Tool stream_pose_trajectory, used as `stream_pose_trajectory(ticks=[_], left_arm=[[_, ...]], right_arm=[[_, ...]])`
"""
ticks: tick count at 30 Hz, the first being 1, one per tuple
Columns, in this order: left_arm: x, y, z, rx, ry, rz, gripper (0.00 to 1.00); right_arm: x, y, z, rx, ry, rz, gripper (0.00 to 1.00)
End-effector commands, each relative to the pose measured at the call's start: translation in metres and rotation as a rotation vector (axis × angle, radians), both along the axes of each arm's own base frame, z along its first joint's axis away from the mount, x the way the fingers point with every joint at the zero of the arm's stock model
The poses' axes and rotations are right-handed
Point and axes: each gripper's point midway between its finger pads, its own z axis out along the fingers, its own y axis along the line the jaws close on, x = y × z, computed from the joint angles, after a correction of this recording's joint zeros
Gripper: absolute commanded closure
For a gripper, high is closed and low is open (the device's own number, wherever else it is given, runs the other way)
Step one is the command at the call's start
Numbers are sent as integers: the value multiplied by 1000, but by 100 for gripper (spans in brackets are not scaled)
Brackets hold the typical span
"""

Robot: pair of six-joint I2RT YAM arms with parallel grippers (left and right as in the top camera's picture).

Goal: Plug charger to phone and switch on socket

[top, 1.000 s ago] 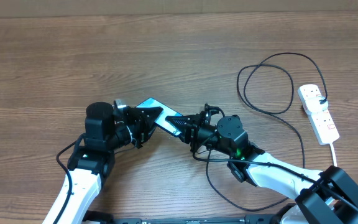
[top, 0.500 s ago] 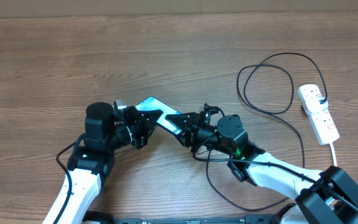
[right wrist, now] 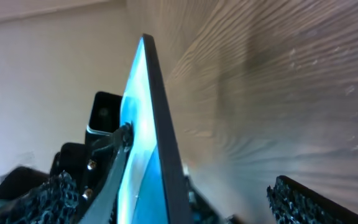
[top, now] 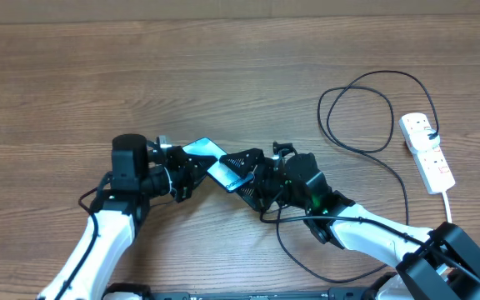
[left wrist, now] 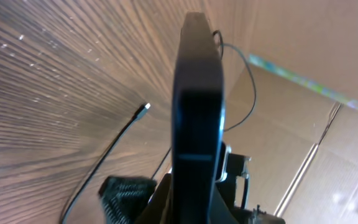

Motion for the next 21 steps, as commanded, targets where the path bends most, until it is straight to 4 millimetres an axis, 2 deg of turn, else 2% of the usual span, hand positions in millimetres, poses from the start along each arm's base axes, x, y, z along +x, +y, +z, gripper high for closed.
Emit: stream_pose_trajectory(ticks=[1, 9, 13, 17, 21], left_arm=[[-7, -3, 10, -87, -46, -110, 96], [4, 22, 21, -220, -36, -93, 96], [3, 22, 20, -228, -31, -97, 96], [5, 23, 19, -215, -36, -88, 96], [10, 27, 13, -195, -9, -44, 96]], right_arm=[[13, -7, 1, -58, -82, -34, 0], [41, -52, -20, -192, -118, -96, 1], [52, -76, -26, -270, -98, -127, 1], [60, -97, -24, -404, -70, -126, 1], [66, -128, -13, -649, -10, -160, 1]])
